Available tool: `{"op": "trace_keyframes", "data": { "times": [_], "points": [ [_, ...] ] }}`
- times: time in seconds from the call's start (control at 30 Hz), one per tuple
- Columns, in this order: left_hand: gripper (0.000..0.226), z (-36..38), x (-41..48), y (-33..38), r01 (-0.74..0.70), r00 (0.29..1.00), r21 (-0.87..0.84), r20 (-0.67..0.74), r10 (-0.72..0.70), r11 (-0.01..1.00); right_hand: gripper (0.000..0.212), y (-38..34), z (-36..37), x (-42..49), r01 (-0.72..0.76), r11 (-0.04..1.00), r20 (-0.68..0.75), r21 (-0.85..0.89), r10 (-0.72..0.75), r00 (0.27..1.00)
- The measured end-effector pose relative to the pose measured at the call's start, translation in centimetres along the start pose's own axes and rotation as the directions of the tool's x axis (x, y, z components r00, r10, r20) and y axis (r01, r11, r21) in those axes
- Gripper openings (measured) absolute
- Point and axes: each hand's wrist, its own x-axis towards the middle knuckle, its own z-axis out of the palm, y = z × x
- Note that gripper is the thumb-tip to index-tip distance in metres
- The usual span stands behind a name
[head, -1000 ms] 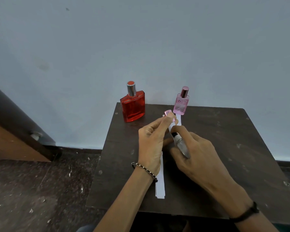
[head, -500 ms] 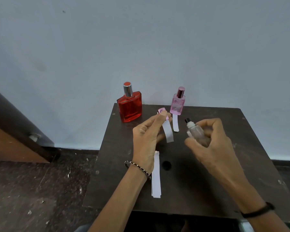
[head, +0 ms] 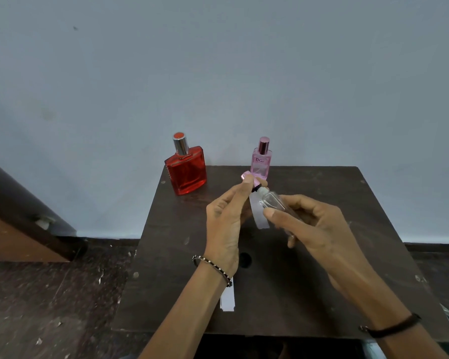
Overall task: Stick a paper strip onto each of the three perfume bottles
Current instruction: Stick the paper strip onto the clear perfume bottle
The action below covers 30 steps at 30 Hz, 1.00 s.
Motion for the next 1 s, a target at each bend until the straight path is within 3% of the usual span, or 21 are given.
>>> {"op": "trace_keyframes", "data": {
  "times": [0.27,0.33,0.47,0.6,0.77,1.0],
  "points": [
    [0.045,0.4,-0.3,0.1,-0.020,0.996,0.121,0.094,0.009,0.992,0.047,-0.1,-0.3,-0.1,-0.038,0.984,-0.046,0.175,0.047,0.998],
    [0.045,0.5,-0.3,0.3,-0.003,0.995,0.163,0.103,-0.014,0.987,0.042,0.1,-0.2,-0.1,-0.096,0.962,-0.010,0.257,0.102,0.995],
    [0.041,1.1,-0.6,0.9,0.060,0.988,0.178,0.131,-0.084,0.982,0.035,0.2,-0.7,-0.1,-0.232,0.822,0.143,0.520,0.184,0.972],
    [0.037,2.3,-0.2,1.4,0.084,0.984,0.204,0.138,-0.113,0.975,0.033,0.3,-1.8,0.2,-0.223,0.818,0.149,0.530,0.169,0.974],
    [0.032,4.7,1.2,1.8,0.186,0.976,0.133,0.087,-0.199,0.973,0.041,0.3,-3.7,1.0,-0.128,0.837,0.047,0.533,0.122,0.991],
    [0.020,6.6,2.8,0.9,0.174,0.969,0.201,0.137,-0.204,0.964,0.051,1.0,-6.3,1.8,-0.035,0.852,-0.087,0.522,0.093,0.992]
  ]
}}
